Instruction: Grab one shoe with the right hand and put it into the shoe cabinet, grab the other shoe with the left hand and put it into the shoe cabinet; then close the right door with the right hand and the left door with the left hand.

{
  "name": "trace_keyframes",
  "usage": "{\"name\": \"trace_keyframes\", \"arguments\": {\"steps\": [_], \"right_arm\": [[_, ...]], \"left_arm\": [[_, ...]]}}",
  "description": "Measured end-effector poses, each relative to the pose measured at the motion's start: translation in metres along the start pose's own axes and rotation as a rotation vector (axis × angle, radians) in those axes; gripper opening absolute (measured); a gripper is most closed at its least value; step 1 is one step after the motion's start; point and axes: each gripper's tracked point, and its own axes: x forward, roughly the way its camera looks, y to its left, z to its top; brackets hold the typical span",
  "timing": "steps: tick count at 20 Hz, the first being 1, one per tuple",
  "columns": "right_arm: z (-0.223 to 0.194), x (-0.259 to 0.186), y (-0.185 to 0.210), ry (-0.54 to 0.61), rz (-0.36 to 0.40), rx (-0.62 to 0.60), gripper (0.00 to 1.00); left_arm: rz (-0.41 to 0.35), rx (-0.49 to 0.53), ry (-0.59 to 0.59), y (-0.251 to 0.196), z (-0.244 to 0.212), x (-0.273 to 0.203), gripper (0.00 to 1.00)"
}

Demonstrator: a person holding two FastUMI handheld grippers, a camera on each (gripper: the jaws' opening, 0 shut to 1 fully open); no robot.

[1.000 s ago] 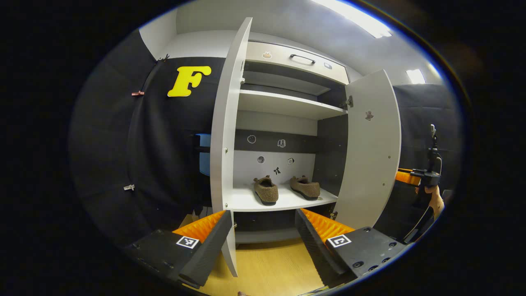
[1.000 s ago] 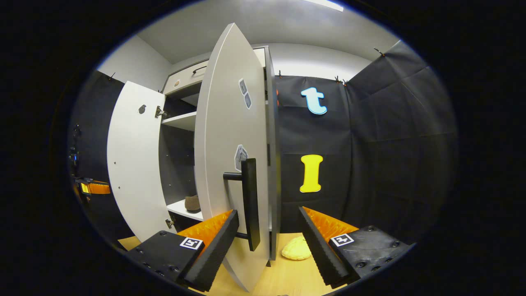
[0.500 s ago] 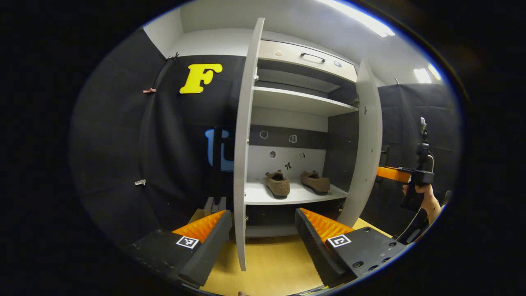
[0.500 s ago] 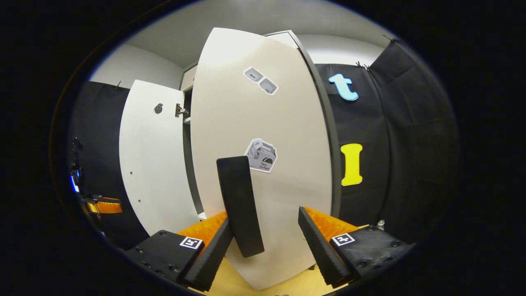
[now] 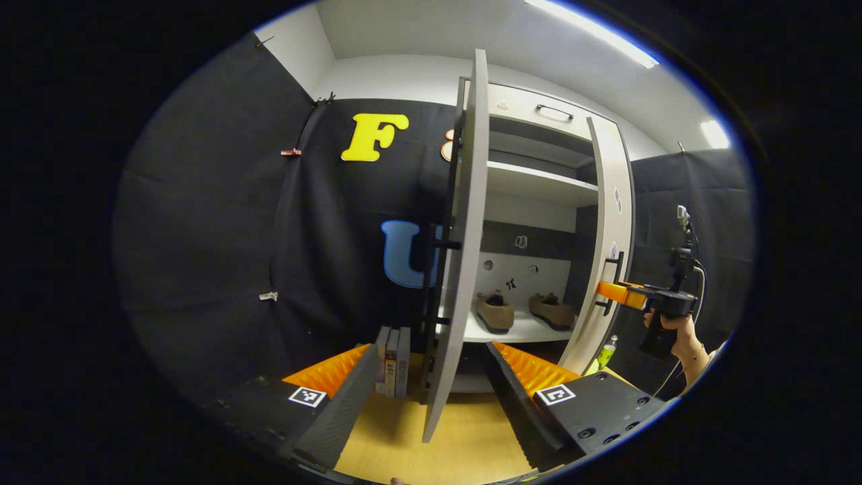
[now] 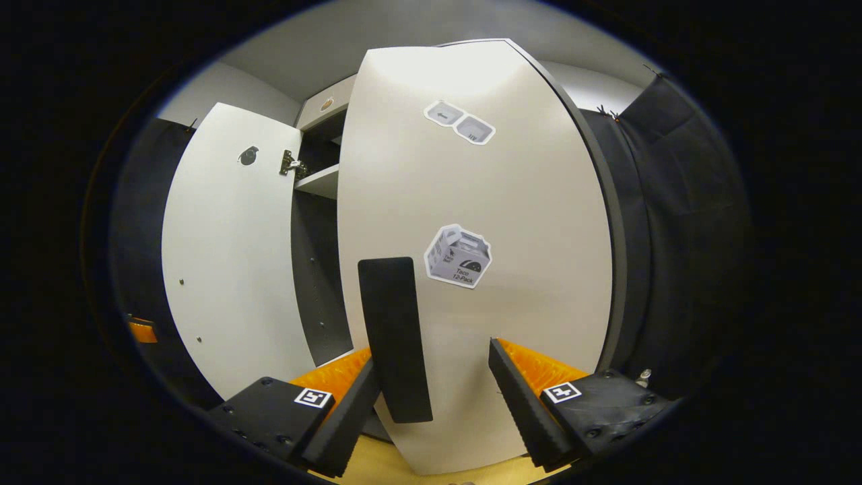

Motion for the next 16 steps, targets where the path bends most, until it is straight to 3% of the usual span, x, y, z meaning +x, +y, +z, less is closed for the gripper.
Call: {"name": "trace_keyframes", "arguments": {"steps": [5,11,16], "right_arm": [[-0.005,0.026,0.002,-0.011,-0.054,0.039,0.98],[-0.008,0.041,0.000,-0.034,-0.135,-0.019,0.98],[-0.017,0.035,0.004,0.011,-0.118,-0.055,0.98]], "left_arm": [[-0.010,0.020,-0.038,0.020,0.016,0.029,0.97],[-0.060,0.016,-0.059,0.017,0.031,0.066,0.97],[-0.095,0.008,-0.057,0.013,0.030,0.074,0.94]]}}
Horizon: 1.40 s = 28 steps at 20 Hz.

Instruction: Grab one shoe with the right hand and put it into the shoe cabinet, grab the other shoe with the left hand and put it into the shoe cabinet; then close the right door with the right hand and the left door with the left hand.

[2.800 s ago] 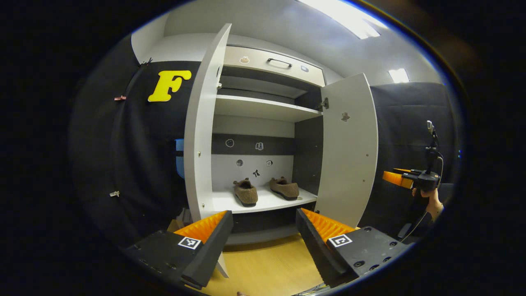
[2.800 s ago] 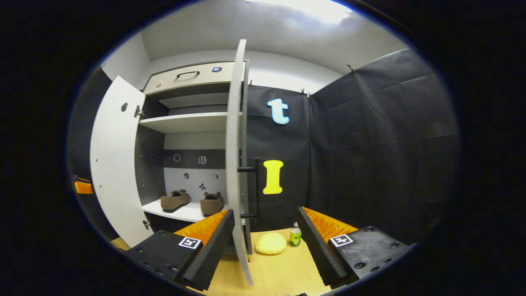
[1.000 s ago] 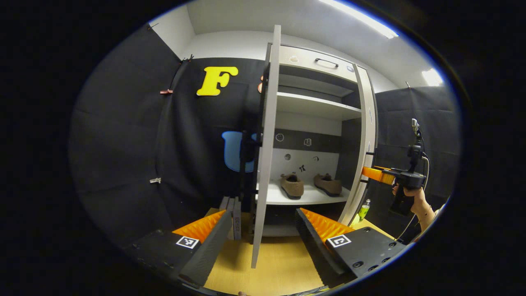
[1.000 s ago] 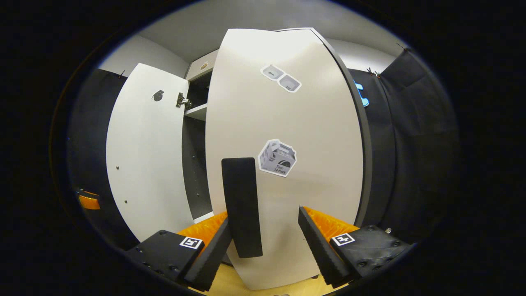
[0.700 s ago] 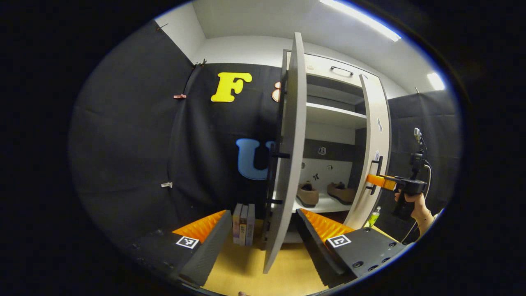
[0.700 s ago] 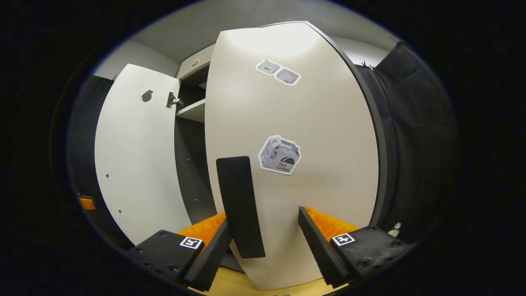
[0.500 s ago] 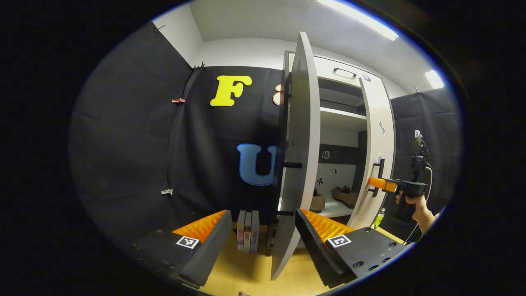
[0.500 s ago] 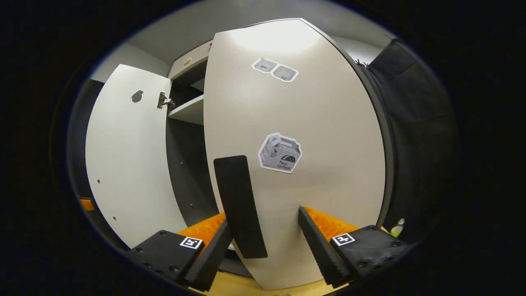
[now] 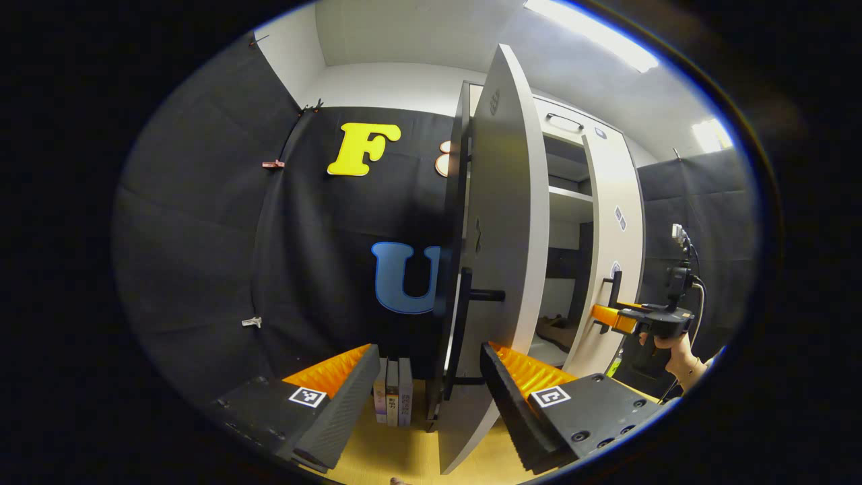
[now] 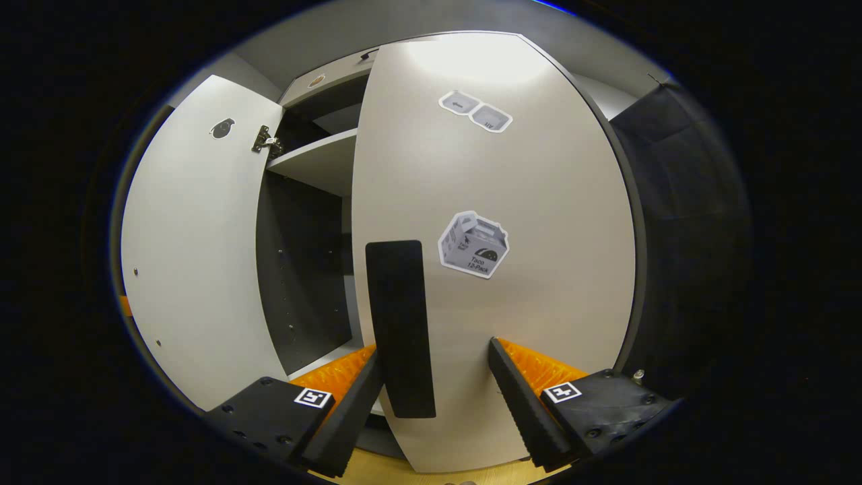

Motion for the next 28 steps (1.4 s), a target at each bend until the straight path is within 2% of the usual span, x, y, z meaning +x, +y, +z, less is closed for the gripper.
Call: {"name": "trace_keyframes", "arguments": {"steps": [6,11,20,26,28], "right_arm": [[0.007,-0.037,0.006,-0.005,0.063,0.036,0.98],[0.014,-0.051,-0.004,-0.010,0.067,0.075,0.98],[0.017,-0.052,-0.022,-0.005,0.092,0.097,0.98],[0.019,-0.047,-0.026,-0.014,0.117,0.083,0.98],[0.019,-0.047,-0.034,-0.014,0.113,0.077,0.98]], "left_arm": [[-0.051,0.002,0.002,-0.018,-0.001,0.004,0.94],[-0.176,-0.071,0.010,-0.053,-0.006,0.013,0.94],[-0.195,-0.044,-0.017,-0.082,0.004,0.042,0.94],[-0.288,-0.080,-0.002,-0.123,-0.006,0.061,0.94],[-0.316,-0.062,0.000,-0.139,-0.006,0.072,0.94]]}}
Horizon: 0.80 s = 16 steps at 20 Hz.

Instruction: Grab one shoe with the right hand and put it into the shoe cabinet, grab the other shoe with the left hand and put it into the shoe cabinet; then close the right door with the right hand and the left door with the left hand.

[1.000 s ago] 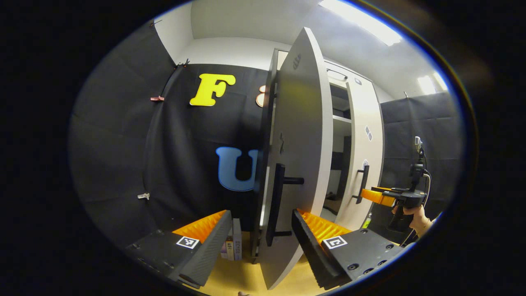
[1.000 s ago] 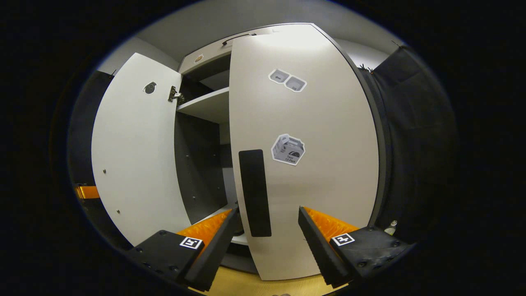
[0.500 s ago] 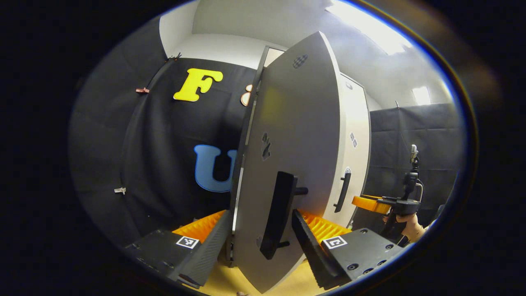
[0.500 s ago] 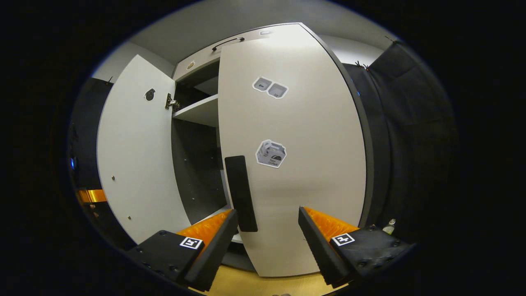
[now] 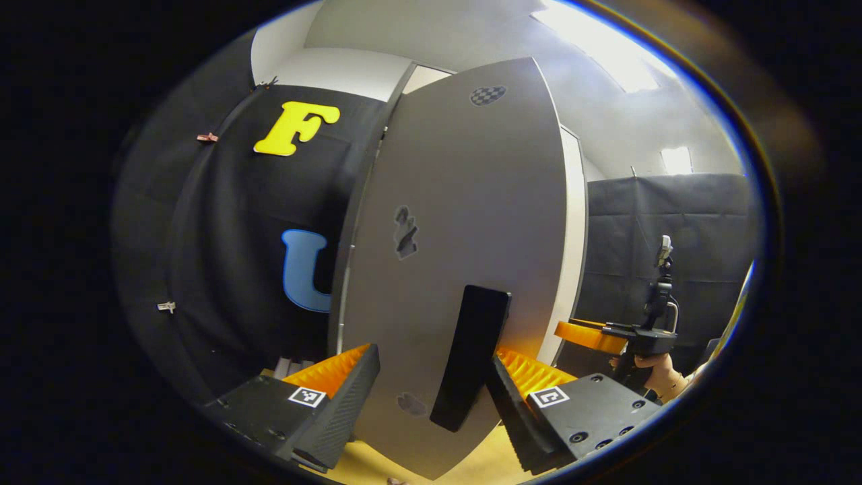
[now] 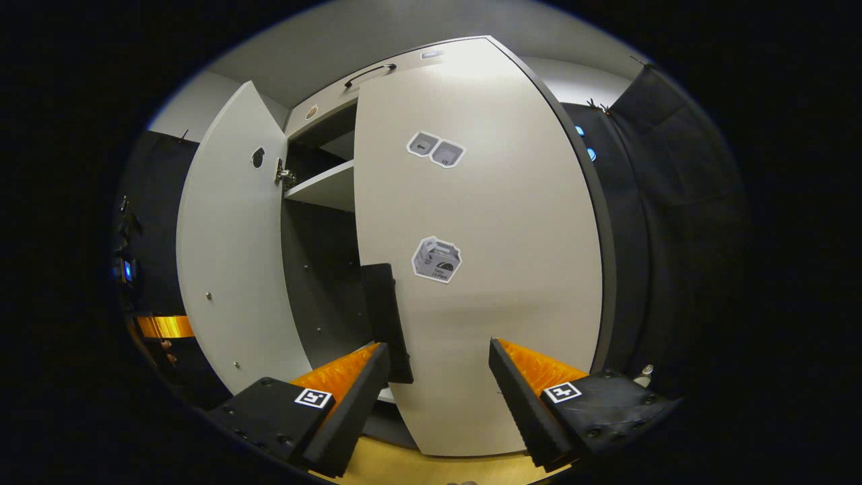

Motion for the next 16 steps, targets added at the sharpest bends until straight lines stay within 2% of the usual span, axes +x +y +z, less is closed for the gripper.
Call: {"name": "trace_keyframes", "arguments": {"steps": [5,12,16], "right_arm": [[-0.002,0.006,-0.036,0.013,-0.041,0.008,0.98],[0.000,-0.005,-0.078,0.020,-0.095,0.016,0.98],[0.001,-0.010,-0.093,0.023,-0.111,0.030,0.98]], "left_arm": [[-0.015,0.097,0.010,-0.028,-0.003,0.049,0.99],[-0.017,-0.013,-0.014,-0.044,-0.011,0.101,0.98],[0.035,0.049,-0.032,-0.054,-0.011,0.122,0.95]]}}
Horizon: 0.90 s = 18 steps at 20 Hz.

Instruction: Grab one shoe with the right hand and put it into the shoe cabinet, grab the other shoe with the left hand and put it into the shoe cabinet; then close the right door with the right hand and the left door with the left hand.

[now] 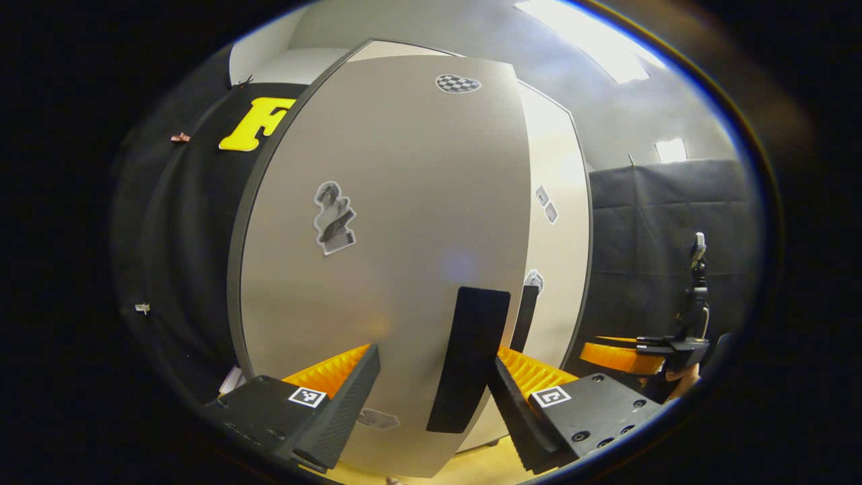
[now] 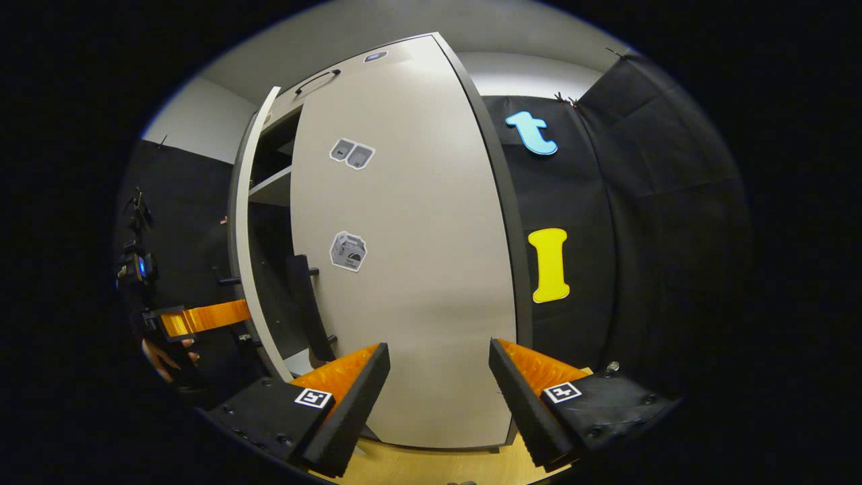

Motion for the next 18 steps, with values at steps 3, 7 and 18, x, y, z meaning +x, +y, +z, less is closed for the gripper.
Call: {"name": "trace_keyframes", "arguments": {"steps": [3,7,18], "right_arm": [[0.003,0.000,-0.006,-0.005,0.005,0.001,0.98],[0.005,-0.003,-0.009,-0.013,0.018,-0.003,0.98],[0.012,-0.018,-0.030,-0.012,0.008,-0.010,0.98]], "left_arm": [[0.059,0.074,-0.016,-0.008,0.000,-0.001,0.95],[0.106,0.100,-0.023,-0.008,-0.001,0.007,0.93],[0.221,0.075,-0.043,-0.007,-0.001,0.014,0.95]]}}
